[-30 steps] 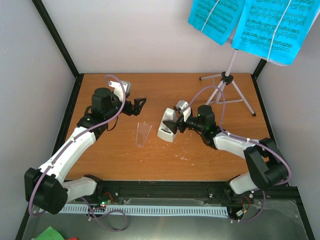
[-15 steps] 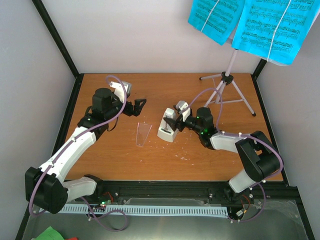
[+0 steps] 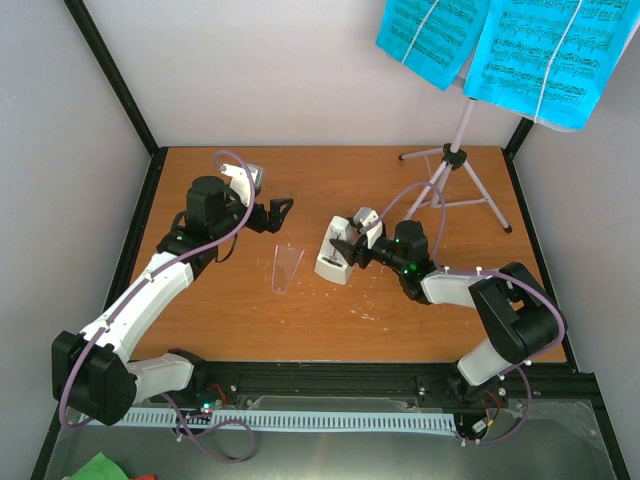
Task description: Pack up the instrument practice props
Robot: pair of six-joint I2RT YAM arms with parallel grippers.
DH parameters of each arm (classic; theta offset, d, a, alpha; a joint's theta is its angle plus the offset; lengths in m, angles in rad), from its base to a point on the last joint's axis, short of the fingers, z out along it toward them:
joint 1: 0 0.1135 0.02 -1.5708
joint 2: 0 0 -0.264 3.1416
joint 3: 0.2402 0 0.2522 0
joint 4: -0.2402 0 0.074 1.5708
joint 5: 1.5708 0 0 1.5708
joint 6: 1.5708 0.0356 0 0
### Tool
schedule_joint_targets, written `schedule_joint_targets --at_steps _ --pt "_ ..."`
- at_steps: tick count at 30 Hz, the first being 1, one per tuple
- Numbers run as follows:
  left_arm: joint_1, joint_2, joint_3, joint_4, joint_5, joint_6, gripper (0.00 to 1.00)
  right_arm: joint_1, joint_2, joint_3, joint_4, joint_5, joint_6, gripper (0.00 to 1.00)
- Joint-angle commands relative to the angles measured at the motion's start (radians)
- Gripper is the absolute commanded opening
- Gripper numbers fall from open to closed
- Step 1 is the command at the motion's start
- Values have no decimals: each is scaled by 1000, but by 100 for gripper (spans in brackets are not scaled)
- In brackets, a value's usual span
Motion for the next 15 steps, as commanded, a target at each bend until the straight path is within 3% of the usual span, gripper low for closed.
schedule_joint_targets --at_steps 1,15 --pt "2 5 3 29 -5 26 99 3 -4 -14 37 -4 -3 72" --pt "2 8 0 33 10 24 100 1 -8 -21 45 5 4 66"
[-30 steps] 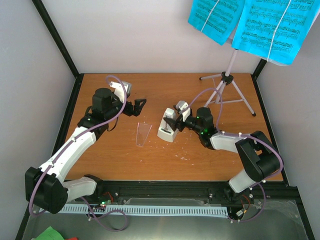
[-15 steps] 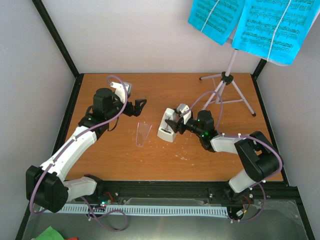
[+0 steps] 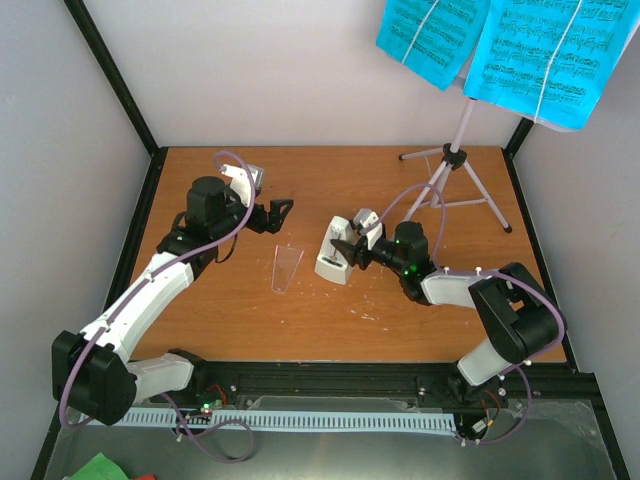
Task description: Pack up the instrument practice props
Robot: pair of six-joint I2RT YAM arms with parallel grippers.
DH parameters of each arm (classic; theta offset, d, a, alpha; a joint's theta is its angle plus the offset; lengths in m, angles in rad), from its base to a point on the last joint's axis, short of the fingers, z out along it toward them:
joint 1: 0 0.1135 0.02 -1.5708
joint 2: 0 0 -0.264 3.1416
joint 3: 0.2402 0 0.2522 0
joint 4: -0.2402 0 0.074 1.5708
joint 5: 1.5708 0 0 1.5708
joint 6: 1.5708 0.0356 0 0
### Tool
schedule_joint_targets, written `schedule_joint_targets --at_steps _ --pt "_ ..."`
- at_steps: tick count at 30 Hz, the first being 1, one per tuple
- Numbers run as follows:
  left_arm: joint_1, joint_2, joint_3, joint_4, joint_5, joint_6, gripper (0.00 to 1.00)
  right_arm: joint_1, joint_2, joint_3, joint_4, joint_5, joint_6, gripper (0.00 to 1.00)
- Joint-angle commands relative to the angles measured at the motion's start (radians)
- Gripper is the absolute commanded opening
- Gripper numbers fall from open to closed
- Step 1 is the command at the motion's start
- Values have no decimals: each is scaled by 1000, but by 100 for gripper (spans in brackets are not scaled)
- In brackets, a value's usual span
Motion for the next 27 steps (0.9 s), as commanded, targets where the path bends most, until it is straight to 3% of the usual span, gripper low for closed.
schedule_joint_targets --at_steps 1,27 --pt "2 6 3 32 9 24 99 1 -6 -11 40 12 7 66" --pt "2 10 -1 43 75 23 100 1 10 -2 38 32 21 59"
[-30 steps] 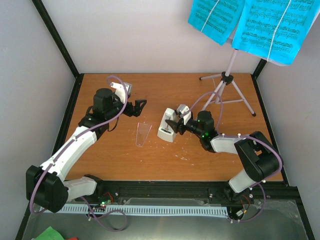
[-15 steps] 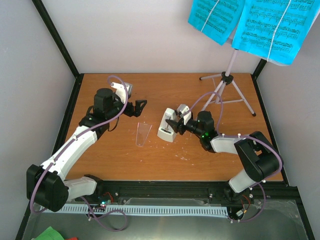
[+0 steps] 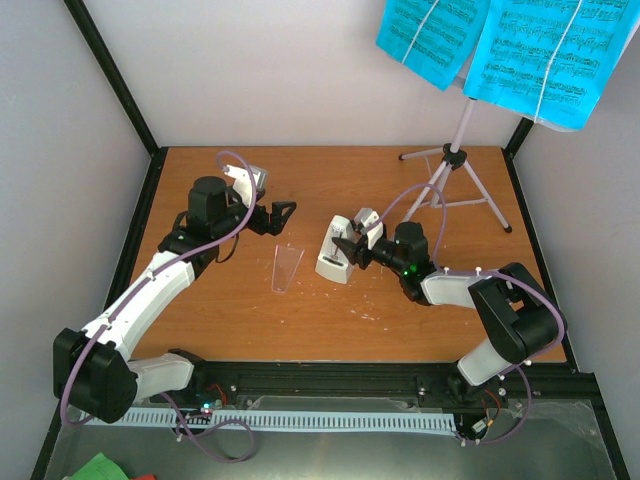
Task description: Pack up the instrument practice props
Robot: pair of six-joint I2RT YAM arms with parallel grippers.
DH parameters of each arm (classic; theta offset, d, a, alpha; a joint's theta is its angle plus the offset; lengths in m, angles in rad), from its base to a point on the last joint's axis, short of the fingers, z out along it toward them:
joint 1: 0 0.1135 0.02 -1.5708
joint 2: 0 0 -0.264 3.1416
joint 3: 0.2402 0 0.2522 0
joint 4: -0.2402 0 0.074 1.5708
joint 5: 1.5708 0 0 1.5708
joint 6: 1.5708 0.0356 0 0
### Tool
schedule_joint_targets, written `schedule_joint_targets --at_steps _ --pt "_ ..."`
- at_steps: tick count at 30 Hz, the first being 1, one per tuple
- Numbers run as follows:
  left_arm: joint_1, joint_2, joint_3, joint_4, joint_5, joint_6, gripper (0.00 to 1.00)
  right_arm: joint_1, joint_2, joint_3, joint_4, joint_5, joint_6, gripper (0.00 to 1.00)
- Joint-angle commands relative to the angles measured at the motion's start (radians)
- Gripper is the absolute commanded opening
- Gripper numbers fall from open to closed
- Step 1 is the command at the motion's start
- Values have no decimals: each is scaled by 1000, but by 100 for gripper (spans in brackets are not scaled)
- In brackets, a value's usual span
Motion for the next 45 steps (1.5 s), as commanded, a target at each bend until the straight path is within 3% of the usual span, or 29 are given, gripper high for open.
schedule_joint_targets --at_steps 1,45 --pt "2 1 -1 41 25 24 100 1 11 -1 36 11 4 59" --pt "1 9 -5 53 77 23 99 -23 38 76 -87 -40 68 59"
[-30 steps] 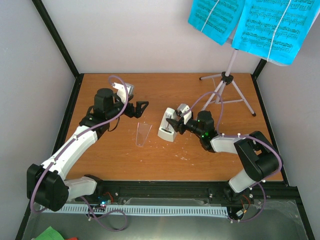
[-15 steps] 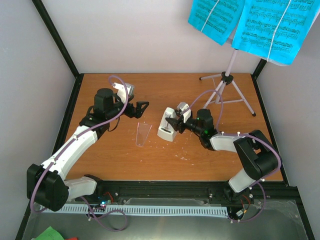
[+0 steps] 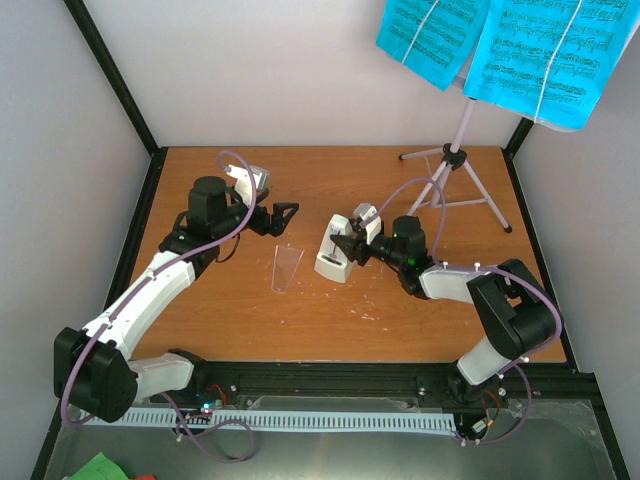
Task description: Pack up the instrument practice props
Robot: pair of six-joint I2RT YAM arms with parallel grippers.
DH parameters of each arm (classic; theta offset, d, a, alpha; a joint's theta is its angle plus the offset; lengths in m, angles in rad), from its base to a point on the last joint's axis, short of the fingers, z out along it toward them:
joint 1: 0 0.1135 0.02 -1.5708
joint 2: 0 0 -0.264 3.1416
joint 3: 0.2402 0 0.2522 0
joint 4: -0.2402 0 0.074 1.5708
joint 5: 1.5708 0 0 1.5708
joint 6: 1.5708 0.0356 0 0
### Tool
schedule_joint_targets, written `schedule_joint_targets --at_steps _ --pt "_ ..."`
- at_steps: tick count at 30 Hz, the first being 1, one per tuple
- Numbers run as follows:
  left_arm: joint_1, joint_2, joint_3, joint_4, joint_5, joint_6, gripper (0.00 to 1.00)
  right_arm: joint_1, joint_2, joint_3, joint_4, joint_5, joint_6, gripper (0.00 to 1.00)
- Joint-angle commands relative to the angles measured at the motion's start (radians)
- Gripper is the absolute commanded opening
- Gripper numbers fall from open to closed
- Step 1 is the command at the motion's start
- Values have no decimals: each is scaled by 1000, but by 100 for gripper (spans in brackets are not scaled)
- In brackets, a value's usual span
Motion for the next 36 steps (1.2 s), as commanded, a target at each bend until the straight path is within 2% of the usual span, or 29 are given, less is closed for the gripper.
schedule_joint_targets --at_steps 1,10,13,16,19,27,31,36 --pt "2 6 -1 32 27 22 100 -10 12 21 -19 -2 10 59" --pt "-6 19 -4 39 58 21 99 -13 2 19 -19 -10 13 66" --pt "-7 14 -6 40 56 33 100 -13 -9 13 -17 -22 7 74" --pt "-8 2 -16 54 56 45 99 -15 -36 -2 -9 -32 3 87" --pt "-10 -5 -25 64 69 53 100 -16 -70 -15 -5 -35 -2 92" --pt "-54 0 -50 88 129 113 99 -29 -180 -47 -26 -24 -15 94" --pt "-116 20 -76 99 130 180 100 -44 -312 -109 -41 38 -19 95" --pt "-143 81 -85 152 143 180 99 -58 -498 -229 -56 153 -13 97"
